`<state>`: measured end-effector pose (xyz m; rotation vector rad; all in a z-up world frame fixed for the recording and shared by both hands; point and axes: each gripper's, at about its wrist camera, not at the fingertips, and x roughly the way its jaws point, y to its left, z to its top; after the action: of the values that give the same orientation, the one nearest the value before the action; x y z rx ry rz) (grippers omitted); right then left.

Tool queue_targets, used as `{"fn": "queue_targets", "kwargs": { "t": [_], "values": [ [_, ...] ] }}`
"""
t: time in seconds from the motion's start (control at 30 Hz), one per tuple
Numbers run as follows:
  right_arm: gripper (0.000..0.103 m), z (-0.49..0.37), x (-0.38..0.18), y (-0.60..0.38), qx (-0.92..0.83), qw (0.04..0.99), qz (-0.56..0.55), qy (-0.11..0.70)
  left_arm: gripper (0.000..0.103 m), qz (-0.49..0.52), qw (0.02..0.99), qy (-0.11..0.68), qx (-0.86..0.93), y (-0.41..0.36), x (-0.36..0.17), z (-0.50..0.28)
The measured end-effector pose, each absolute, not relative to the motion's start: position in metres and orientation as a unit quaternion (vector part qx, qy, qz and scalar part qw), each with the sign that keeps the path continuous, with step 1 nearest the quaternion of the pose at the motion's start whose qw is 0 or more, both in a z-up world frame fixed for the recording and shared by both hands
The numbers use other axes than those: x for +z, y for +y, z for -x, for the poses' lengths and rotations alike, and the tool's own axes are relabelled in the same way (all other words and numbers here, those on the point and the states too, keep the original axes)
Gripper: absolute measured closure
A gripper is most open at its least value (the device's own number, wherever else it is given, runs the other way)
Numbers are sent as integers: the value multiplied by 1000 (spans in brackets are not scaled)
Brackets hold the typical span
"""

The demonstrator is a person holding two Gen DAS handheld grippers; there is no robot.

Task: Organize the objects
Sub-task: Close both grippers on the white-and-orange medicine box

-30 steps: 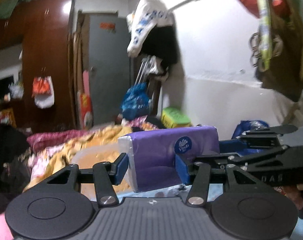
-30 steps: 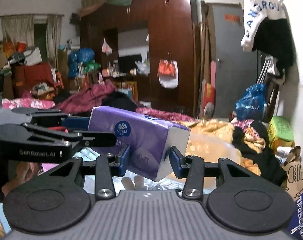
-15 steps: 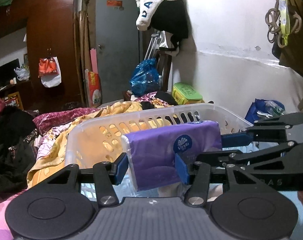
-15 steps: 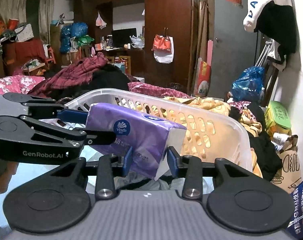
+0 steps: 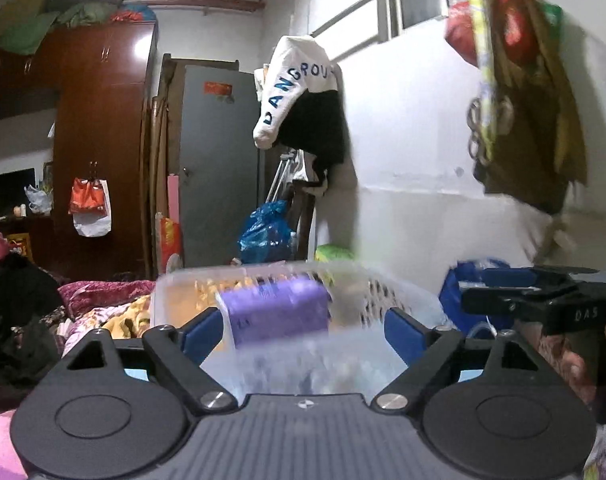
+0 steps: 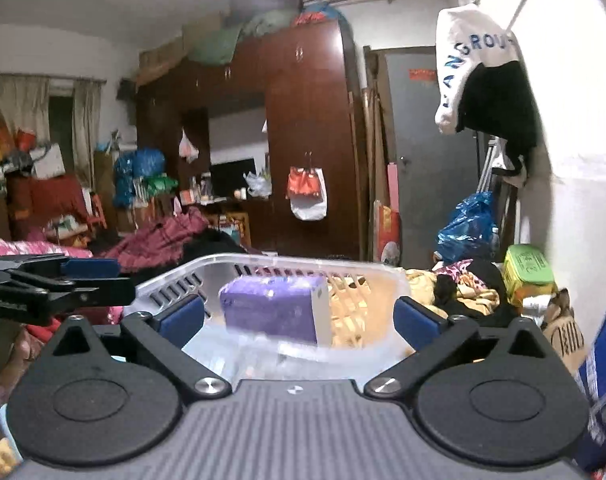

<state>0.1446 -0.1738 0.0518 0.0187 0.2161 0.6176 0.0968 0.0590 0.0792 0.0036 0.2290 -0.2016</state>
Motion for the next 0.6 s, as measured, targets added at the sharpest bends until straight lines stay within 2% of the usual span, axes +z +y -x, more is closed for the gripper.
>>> {"fn": "queue_targets", "kwargs": {
  "t": [0.3,0.6],
  "values": [
    [0,-107,-19,-188,297,945,-38,132,13,4,988,127,-84,61,21,-54],
    [0,-117,-18,-184,323,933,-56,150,13,13,984,156,-85,78,-10,-40]
  ]
}}
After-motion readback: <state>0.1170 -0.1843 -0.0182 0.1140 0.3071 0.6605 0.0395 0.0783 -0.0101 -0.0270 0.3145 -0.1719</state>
